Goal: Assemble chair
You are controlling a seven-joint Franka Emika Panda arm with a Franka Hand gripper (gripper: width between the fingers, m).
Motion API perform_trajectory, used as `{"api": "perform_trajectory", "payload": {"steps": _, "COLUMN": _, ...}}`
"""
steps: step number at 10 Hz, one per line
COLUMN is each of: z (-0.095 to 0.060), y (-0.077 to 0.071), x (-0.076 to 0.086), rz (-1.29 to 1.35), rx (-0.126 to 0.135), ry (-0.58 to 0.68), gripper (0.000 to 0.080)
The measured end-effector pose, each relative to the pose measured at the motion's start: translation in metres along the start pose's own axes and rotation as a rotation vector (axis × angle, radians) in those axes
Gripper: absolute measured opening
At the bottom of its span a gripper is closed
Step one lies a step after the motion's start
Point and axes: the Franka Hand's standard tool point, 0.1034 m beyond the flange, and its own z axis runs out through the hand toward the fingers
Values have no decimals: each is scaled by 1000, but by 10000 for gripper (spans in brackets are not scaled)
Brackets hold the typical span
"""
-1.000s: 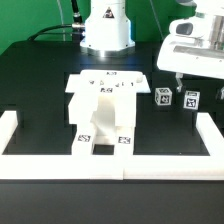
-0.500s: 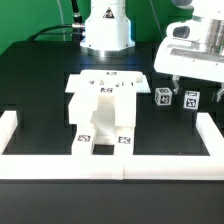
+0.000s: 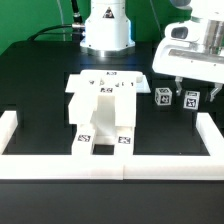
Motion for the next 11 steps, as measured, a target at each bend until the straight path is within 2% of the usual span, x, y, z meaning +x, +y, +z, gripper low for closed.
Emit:
{"api": "perform_trajectory", "payload": {"steps": 1, "z": 0, "y": 0, "x": 0, "rz": 0, "rx": 0, "ry": 0, "gripper": 386}}
{"api": "perform_trajectory", "payload": {"steps": 2, "z": 0, "y": -1, "x": 0, "rz": 0, "rx": 1, "ry": 0, "gripper": 284}}
{"api": "perform_trajectory", "payload": {"steps": 6, "z": -4, "y": 1, "x": 5, "rz": -20, "rx": 5, "ry": 4, "gripper": 284}}
{"api": "perform_trajectory", "payload": {"steps": 7, "z": -14, "y": 4, "x": 8, "rz": -49, "rx": 5, "ry": -12, "gripper": 284}}
{"api": "perform_trajectory", "payload": {"steps": 9, "z": -49, "y": 7, "x": 22, "rz": -62, "rx": 36, "ry": -22, "gripper": 284}}
{"api": "perform_trajectory", "payload": {"steps": 10, "z": -64, "y": 14, "x": 30, "rz": -105, "rx": 42, "ry": -41, "gripper": 284}}
{"api": "perform_trajectory", "payload": {"steps": 11, "z": -81, "y": 25, "x": 44, "rz": -127, "rx": 50, "ry": -60, "gripper": 285}}
